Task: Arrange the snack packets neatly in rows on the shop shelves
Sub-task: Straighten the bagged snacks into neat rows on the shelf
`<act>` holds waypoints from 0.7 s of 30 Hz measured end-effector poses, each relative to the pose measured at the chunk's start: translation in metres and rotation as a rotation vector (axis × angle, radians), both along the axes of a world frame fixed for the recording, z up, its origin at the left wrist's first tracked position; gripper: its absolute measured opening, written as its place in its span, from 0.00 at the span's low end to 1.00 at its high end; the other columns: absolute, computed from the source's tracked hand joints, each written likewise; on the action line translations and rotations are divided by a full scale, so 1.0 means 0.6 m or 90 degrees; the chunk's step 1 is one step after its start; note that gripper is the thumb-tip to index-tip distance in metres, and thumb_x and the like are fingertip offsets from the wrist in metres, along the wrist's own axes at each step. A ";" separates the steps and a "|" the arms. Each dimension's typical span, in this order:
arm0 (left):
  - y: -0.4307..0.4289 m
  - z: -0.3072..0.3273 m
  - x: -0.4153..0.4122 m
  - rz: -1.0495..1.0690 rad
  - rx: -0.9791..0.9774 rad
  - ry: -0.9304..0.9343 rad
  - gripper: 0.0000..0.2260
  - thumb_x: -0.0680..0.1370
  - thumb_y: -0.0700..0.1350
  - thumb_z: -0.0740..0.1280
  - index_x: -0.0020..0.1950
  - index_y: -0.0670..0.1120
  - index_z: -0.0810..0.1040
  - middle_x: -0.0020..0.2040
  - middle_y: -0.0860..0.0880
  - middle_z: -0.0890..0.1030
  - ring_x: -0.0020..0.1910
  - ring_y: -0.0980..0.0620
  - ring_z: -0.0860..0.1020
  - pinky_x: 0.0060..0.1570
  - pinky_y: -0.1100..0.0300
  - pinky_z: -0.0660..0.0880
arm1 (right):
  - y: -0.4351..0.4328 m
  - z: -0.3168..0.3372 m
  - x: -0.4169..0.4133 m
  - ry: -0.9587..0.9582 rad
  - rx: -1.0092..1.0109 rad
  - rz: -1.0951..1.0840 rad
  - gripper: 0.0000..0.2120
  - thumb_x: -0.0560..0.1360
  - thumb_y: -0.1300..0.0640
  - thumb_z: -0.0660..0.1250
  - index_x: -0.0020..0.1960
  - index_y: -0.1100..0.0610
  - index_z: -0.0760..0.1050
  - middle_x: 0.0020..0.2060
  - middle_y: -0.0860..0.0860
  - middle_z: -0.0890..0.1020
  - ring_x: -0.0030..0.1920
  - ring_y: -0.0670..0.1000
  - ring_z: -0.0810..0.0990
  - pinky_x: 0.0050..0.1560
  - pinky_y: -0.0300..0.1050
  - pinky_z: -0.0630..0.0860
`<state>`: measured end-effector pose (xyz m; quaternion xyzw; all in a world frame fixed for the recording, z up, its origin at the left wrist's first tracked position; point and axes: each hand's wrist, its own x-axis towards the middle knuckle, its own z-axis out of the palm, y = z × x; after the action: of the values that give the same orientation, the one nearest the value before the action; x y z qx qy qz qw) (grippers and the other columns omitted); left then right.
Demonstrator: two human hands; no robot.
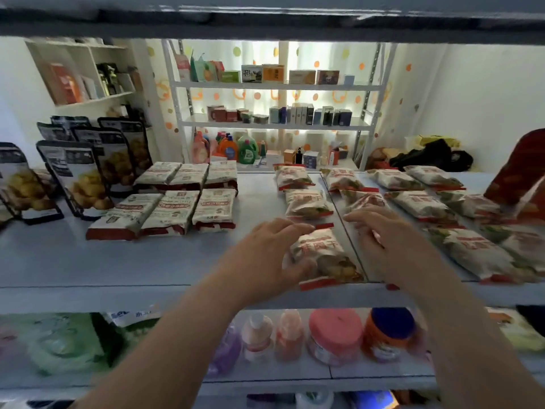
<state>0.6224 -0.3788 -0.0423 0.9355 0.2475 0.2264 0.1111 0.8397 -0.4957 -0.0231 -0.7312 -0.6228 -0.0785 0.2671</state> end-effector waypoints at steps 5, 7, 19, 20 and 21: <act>0.018 -0.015 0.050 -0.054 0.009 0.061 0.29 0.71 0.69 0.60 0.71 0.62 0.66 0.69 0.59 0.68 0.65 0.54 0.70 0.58 0.60 0.66 | -0.058 -0.016 0.050 0.018 -0.050 -0.091 0.16 0.80 0.54 0.61 0.65 0.42 0.76 0.68 0.40 0.72 0.63 0.39 0.69 0.58 0.35 0.65; 0.029 -0.019 0.051 -0.055 -0.006 0.048 0.29 0.70 0.69 0.61 0.70 0.63 0.67 0.68 0.61 0.68 0.64 0.56 0.70 0.57 0.61 0.68 | -0.064 -0.020 0.061 0.011 -0.096 -0.122 0.18 0.80 0.52 0.59 0.67 0.40 0.74 0.70 0.39 0.70 0.66 0.42 0.69 0.59 0.37 0.64; 0.037 -0.012 0.061 -0.024 -0.047 0.059 0.26 0.68 0.66 0.62 0.67 0.66 0.68 0.68 0.61 0.68 0.65 0.55 0.70 0.61 0.54 0.72 | -0.037 -0.026 0.070 0.043 -0.059 -0.097 0.18 0.80 0.51 0.59 0.69 0.46 0.74 0.69 0.46 0.72 0.66 0.48 0.70 0.65 0.40 0.63; 0.037 -0.011 0.062 -0.016 -0.047 0.061 0.26 0.68 0.66 0.62 0.67 0.66 0.68 0.68 0.61 0.69 0.65 0.55 0.70 0.62 0.53 0.72 | -0.035 -0.027 0.072 0.042 -0.054 -0.090 0.17 0.80 0.51 0.59 0.68 0.46 0.75 0.68 0.46 0.73 0.65 0.47 0.70 0.63 0.39 0.63; 0.036 -0.009 0.063 -0.007 -0.040 0.065 0.27 0.68 0.67 0.61 0.67 0.65 0.69 0.67 0.60 0.70 0.65 0.54 0.69 0.63 0.52 0.71 | -0.034 -0.029 0.074 0.043 -0.051 -0.085 0.17 0.80 0.52 0.60 0.67 0.46 0.75 0.67 0.46 0.74 0.64 0.47 0.71 0.62 0.37 0.63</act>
<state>0.6600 -0.3570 -0.0478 0.9433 0.2545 0.1699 0.1287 0.8841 -0.5159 -0.0404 -0.7834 -0.5659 -0.0468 0.2528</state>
